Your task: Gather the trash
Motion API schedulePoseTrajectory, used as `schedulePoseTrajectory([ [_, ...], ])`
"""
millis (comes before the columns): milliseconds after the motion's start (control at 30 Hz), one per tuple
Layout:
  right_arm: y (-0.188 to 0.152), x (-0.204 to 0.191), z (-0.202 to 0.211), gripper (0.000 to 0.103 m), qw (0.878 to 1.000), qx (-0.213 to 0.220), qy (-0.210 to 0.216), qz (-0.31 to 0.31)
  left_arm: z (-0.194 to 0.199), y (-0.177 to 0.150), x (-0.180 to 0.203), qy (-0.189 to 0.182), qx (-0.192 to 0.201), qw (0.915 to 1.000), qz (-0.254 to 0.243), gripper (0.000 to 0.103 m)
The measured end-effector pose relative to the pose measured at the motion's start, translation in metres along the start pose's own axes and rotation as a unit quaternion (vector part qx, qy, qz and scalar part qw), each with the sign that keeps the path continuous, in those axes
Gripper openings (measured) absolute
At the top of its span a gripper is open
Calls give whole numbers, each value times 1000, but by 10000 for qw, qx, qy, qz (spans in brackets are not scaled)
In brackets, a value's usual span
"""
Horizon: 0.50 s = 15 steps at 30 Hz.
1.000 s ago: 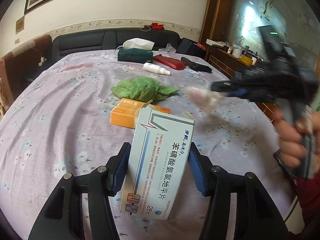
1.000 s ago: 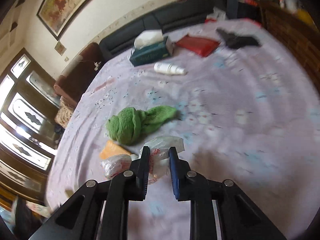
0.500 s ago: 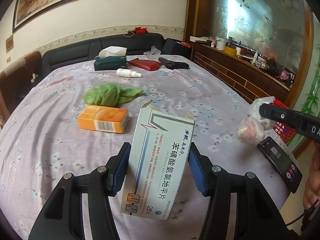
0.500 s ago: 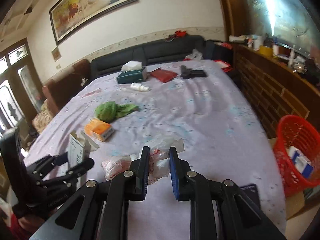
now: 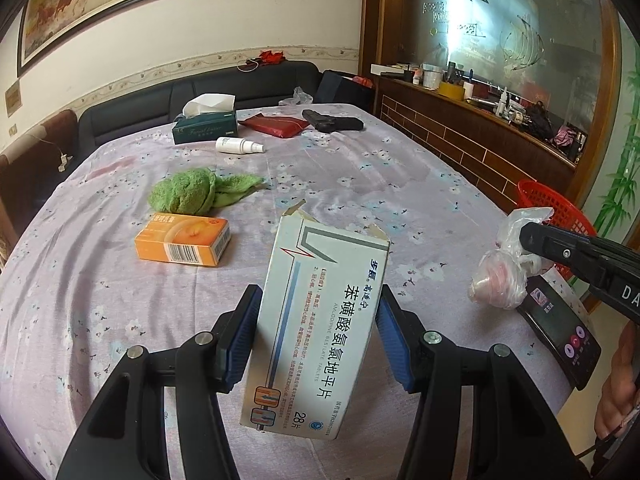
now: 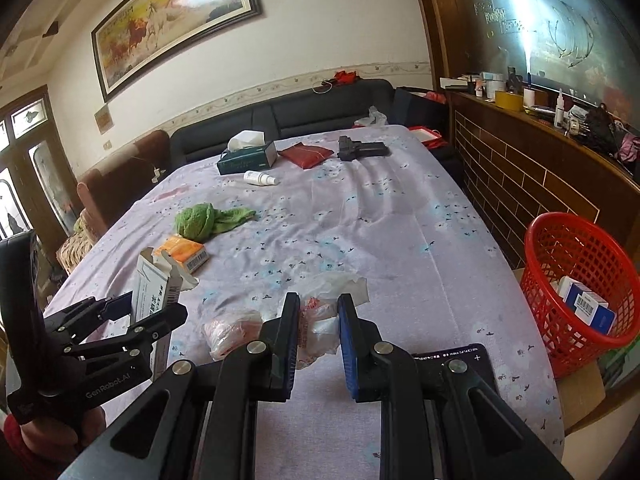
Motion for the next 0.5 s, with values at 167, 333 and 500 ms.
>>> schedulePoseTrajectory([
  [167, -3, 2, 0, 20, 10000, 13, 4, -14, -3, 0, 2, 50, -37, 10000, -13, 55],
  [333, -2, 4, 4, 20, 10000, 74, -51, 3, -6, 2, 3, 126, -47, 9999, -10, 55],
  [500, -3, 7, 5, 20, 9999, 82, -82, 7, -9, 2, 7, 198, -86, 9997, -66, 55],
])
Point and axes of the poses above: each gripper's, at about its wrist camera, not at the fingertips, and z roughly against the way its jaws point, x to its right, y to its top, the point moved 9 cm from there along -z, roughly the way its jaws point, and after that the axes turned 5 degrees about y, right-handed, at the moved point
